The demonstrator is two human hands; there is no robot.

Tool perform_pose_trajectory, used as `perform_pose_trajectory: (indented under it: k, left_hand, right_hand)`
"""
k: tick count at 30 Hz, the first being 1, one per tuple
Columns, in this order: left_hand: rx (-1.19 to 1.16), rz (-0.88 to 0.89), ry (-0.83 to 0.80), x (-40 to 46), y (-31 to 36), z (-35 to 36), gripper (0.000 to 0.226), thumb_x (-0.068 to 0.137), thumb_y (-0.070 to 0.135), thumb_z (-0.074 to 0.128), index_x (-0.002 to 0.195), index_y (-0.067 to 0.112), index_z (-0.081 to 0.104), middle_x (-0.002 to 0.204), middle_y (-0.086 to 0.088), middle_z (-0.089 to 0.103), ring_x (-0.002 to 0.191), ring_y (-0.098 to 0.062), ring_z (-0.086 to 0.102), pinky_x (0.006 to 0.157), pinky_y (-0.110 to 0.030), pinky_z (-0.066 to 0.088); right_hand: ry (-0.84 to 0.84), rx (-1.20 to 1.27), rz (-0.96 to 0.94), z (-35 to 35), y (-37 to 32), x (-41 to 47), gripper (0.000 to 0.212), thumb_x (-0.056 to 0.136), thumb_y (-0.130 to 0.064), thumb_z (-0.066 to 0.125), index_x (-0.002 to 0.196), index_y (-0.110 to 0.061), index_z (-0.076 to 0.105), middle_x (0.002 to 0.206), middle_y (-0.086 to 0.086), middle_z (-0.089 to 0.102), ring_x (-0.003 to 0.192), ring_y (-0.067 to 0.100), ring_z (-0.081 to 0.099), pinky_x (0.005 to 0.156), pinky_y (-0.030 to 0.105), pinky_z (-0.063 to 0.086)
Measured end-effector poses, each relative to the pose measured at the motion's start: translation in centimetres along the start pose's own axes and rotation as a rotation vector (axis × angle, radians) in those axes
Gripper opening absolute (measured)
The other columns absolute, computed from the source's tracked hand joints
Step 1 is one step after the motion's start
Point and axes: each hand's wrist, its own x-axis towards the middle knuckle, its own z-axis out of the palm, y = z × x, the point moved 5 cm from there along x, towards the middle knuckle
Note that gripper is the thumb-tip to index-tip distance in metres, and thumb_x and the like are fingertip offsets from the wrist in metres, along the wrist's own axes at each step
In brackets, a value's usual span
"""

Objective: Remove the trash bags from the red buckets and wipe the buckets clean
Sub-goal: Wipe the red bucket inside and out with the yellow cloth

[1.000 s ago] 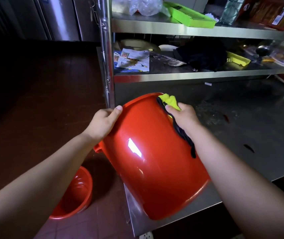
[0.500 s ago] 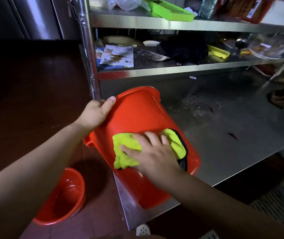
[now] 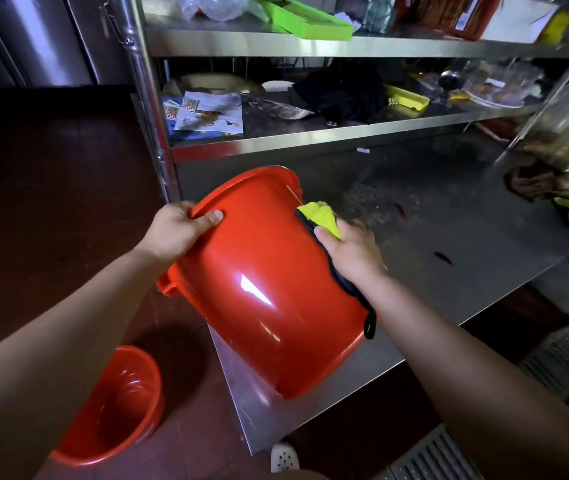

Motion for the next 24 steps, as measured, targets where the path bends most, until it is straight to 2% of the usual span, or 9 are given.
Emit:
perform_pose_trajectory:
  k: [2,5,9,12,14,17,20,22,24]
  left_hand:
    - [0.027,-0.003,0.003,0.2,0.3,0.1,0.028,0.08,0.041,0.07,0.082,0.013,0.065,0.085,-0.011,0.07,0.082,-0.028,0.068,0.084,-0.043,0.055]
    - [0.062,-0.005,-0.018,0.8,1.1,0.8,0.025,0.08,0.043,0.069,0.079,0.019,0.063,0.078,-0.002,0.067,0.073,-0.019,0.065,0.077,-0.035,0.054]
    - [0.063,0.004,-0.06,1.5,2.7,1.9,0.026,0.081,0.04,0.069,0.089,0.015,0.067,0.086,-0.006,0.069,0.078,-0.022,0.066,0.079,-0.033,0.054]
    - [0.04,0.014,-0.091,1.5,3.8,2.8,0.02,0.083,0.036,0.068,0.075,0.019,0.061,0.074,-0.001,0.064,0.066,-0.016,0.06,0.063,-0.025,0.047]
    - [0.063,0.038,-0.087,1.5,3.9,3.0,0.023,0.085,0.035,0.067,0.071,0.019,0.058,0.07,0.0,0.061,0.062,-0.014,0.057,0.057,-0.024,0.044]
    - [0.024,0.033,-0.062,1.1,3.1,2.5,0.019,0.084,0.033,0.067,0.075,0.018,0.063,0.073,-0.001,0.065,0.066,-0.016,0.06,0.06,-0.025,0.047]
    - [-0.042,0.01,0.006,0.0,1.4,1.7,0.025,0.086,0.034,0.065,0.072,0.013,0.063,0.057,0.004,0.063,0.061,-0.019,0.056,0.056,-0.025,0.048]
    - [-0.069,-0.023,0.034,-1.0,-0.2,1.2,0.03,0.087,0.037,0.062,0.071,0.012,0.061,0.05,0.005,0.059,0.056,-0.022,0.054,0.053,-0.032,0.049]
    - [-0.085,-0.065,0.024,-2.0,-1.7,0.7,0.03,0.088,0.039,0.061,0.075,0.011,0.061,0.058,-0.007,0.061,0.055,-0.028,0.056,0.053,-0.044,0.052]
  right_hand:
    - [0.132,-0.229,-0.12,-0.1,-1.8,-2.9,0.045,0.09,-0.054,0.046,0.126,-0.027,0.053,0.124,0.008,0.047,0.112,0.033,0.042,0.091,0.043,0.037]
    - [0.325,-0.469,-0.366,0.9,-4.2,-8.3,0.053,0.08,-0.055,0.059,0.13,-0.041,0.049,0.119,0.008,0.054,0.098,0.031,0.048,0.076,0.041,0.039]
    - [0.344,-0.67,-0.585,4.3,-4.1,-13.3,0.044,0.084,-0.039,0.054,0.128,-0.042,0.048,0.12,0.009,0.059,0.099,0.031,0.055,0.079,0.046,0.042]
    - [0.299,-0.636,-0.701,4.1,-3.0,-14.0,0.043,0.082,-0.041,0.045,0.124,-0.044,0.051,0.121,0.004,0.06,0.102,0.028,0.056,0.079,0.043,0.042]
    - [0.306,-0.588,-0.604,2.1,-1.7,-12.4,0.043,0.081,-0.054,0.042,0.123,-0.046,0.052,0.118,0.0,0.06,0.098,0.027,0.055,0.076,0.041,0.043]
    - [0.318,-0.332,-0.231,-1.1,2.7,-8.5,0.054,0.081,-0.063,0.037,0.115,-0.029,0.062,0.115,0.005,0.058,0.099,0.03,0.05,0.08,0.042,0.044]
    - [0.117,0.135,0.097,-1.6,7.6,-5.3,0.047,0.077,-0.063,0.038,0.08,-0.02,0.058,0.092,0.006,0.056,0.097,0.033,0.053,0.075,0.038,0.042]
    - [0.086,0.22,0.145,-1.8,8.2,-4.6,0.043,0.075,-0.064,0.04,0.067,-0.023,0.046,0.082,0.002,0.051,0.091,0.031,0.055,0.069,0.035,0.04]
    - [0.092,0.102,0.042,-1.8,6.2,-5.0,0.048,0.073,-0.068,0.034,0.076,-0.024,0.053,0.092,0.003,0.053,0.097,0.029,0.051,0.079,0.039,0.043]
